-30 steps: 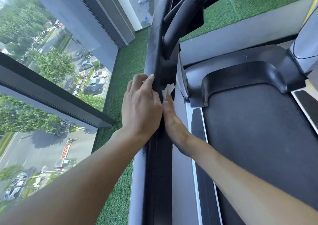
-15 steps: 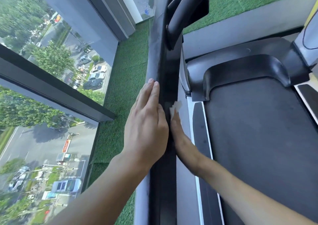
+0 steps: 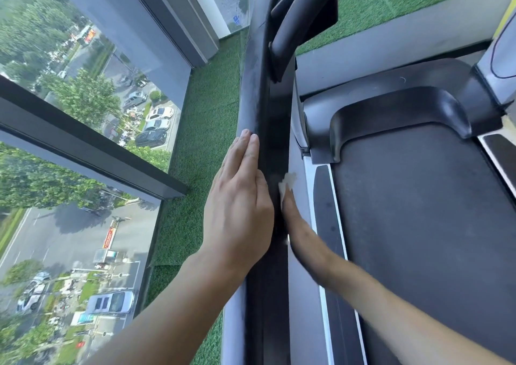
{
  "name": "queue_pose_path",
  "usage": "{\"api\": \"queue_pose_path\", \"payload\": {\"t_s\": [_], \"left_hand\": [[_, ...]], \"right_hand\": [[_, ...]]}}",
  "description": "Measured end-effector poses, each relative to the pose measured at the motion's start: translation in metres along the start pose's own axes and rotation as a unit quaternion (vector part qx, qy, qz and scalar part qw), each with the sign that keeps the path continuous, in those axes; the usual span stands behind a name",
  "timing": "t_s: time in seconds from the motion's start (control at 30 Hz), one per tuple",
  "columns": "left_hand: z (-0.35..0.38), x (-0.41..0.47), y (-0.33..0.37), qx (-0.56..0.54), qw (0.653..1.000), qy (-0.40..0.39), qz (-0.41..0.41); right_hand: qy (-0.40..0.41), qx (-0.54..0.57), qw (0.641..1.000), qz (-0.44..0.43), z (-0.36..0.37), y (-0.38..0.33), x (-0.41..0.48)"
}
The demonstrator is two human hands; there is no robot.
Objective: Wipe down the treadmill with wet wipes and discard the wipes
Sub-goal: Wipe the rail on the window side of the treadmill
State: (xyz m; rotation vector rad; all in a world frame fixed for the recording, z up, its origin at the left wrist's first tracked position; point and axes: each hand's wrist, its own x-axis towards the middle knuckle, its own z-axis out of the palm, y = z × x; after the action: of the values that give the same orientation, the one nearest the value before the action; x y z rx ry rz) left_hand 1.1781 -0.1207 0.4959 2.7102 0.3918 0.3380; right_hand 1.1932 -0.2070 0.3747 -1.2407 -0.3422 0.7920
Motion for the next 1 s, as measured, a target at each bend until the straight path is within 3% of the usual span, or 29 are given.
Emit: {"api": "queue_pose_path", "payload": {"t_s": [0.17,0.27,0.47,0.6,0.73,0.83,1.0], "left_hand": [[0.0,-0.001,0.0,-0.001,1.0,-0.001,-0.002],[-0.001,-0.001,-0.001,-0.011,1.0,-0.003,-0.006],[0.0,-0.001,-0.001,-0.018,1.0,-0.005,-0.012],[-0.002,-0.001,0.0,-0.033,0.999,-0.011,-0.016],[-0.001,-0.001,-0.001,-0.023,1.0,-0.001,-0.011],[0.001,-0.001,-0.001,-0.03,0.999,-0.004,-0.017],[-0.001,-0.001,-0.001,-0.046,0.999,-0.004,-0.021]], "right_hand": [[0.015,-0.012,1.0,0.014,0.009,-0.016,0.003],[-0.023,0.005,0.999,-0.036,0.015,-0.02,-0.025],[0.01,-0.019,0.999,-0.037,0.01,-0.045,0.003],[-0.044,-0.015,0.997,-0.069,0.018,-0.024,-0.04],[0.002,0.023,0.998,-0.054,0.012,-0.041,-0.014],[-0.017,0.033,0.997,-0.068,0.024,-0.045,-0.029],[-0.029,-0.025,0.995,-0.096,0.021,-0.047,-0.028]]}}
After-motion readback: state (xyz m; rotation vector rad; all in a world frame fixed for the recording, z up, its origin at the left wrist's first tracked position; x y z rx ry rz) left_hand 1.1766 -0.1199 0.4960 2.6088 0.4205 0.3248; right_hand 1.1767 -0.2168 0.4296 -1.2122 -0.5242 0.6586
